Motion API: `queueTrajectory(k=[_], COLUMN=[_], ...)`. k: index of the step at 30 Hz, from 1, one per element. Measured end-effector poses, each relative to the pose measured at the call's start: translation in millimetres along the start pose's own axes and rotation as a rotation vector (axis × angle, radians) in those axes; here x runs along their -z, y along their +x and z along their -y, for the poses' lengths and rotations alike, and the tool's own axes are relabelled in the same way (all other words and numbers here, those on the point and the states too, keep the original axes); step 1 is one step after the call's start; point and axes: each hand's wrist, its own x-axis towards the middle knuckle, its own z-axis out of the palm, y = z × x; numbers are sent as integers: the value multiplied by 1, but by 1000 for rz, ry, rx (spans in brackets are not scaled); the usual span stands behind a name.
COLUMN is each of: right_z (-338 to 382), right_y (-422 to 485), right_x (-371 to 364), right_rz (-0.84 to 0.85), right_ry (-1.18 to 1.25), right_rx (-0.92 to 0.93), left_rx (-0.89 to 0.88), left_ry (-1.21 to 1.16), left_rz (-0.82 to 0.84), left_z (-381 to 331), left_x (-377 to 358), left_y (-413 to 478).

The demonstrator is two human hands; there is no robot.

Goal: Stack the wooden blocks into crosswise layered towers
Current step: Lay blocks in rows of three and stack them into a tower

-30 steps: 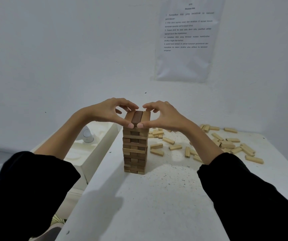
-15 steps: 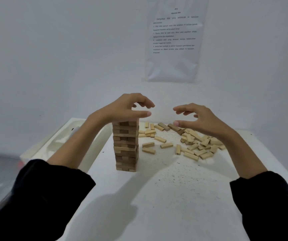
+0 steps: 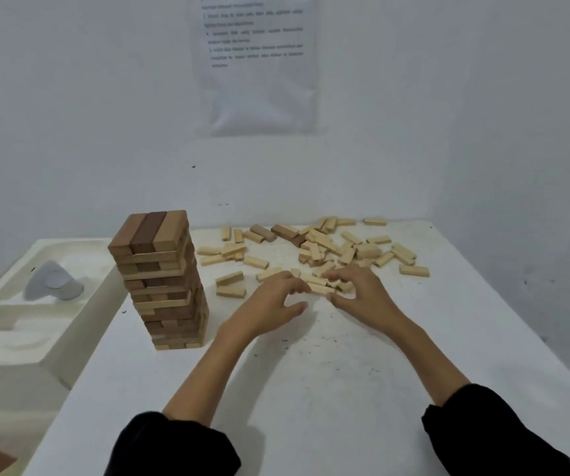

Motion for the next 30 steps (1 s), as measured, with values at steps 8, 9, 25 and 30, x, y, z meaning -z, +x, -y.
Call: queueTrajectory(k=[8, 9, 25, 30], right_z=[-15, -15, -30, -23], right_y=[48, 59, 175, 182], right_x=[-17, -18, -52, -52], right_rz=[-235, -239, 23, 48], right_ry=[-18, -33, -369, -405], right_rx=[-64, -72, -124, -141], left_rx=[149, 180, 550, 499], left_ry=[-100, -112, 74, 119], left_rz=[-308, -365, -439, -352], left_z=[39, 44, 108, 114], left_x=[-9, -8, -10, -8], left_y=[43, 52, 145, 146])
